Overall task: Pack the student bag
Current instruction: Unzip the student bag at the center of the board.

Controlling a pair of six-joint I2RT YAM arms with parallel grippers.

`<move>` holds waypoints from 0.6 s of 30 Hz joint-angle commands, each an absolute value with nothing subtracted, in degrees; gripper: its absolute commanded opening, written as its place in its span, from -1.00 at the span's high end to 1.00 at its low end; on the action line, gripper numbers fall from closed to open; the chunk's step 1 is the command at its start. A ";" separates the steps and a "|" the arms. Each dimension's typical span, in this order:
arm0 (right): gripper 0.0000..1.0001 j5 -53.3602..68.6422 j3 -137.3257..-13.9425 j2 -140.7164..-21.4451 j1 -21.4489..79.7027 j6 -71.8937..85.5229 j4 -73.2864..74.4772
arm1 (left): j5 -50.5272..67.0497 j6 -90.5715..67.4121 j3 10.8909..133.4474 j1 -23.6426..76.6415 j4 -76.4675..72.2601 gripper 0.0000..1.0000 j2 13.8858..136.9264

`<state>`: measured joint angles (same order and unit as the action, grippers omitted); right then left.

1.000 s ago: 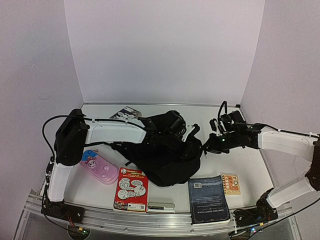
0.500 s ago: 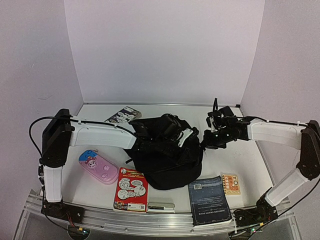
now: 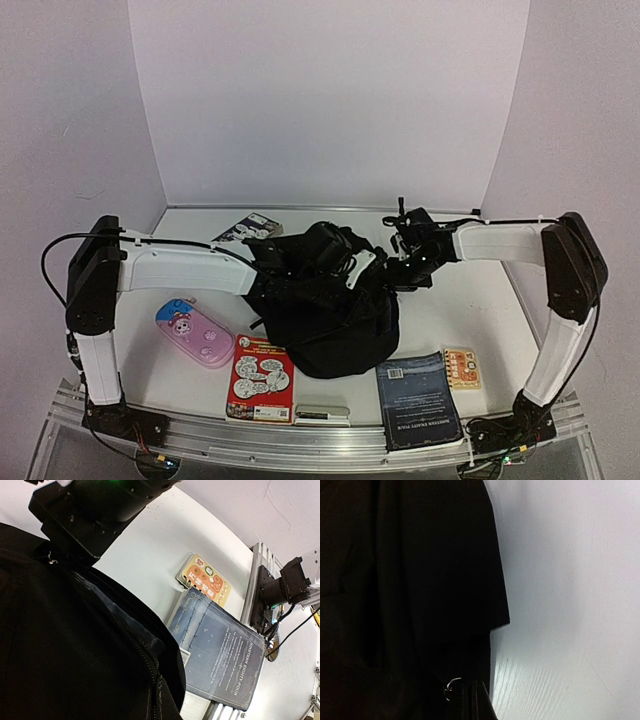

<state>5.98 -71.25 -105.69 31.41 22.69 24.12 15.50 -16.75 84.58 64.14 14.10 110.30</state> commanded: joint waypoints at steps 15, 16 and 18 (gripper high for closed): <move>0.25 4.43 -77.92 -104.84 27.45 19.89 21.42 | 14.43 -21.51 86.11 60.53 17.58 1.00 102.44; 0.11 5.31 -76.66 -102.93 27.47 20.29 21.56 | 14.79 -21.80 86.24 59.44 17.42 1.00 102.47; -0.09 7.05 -73.56 -98.89 27.50 21.66 21.81 | 16.18 -22.67 86.50 56.84 16.49 1.00 102.73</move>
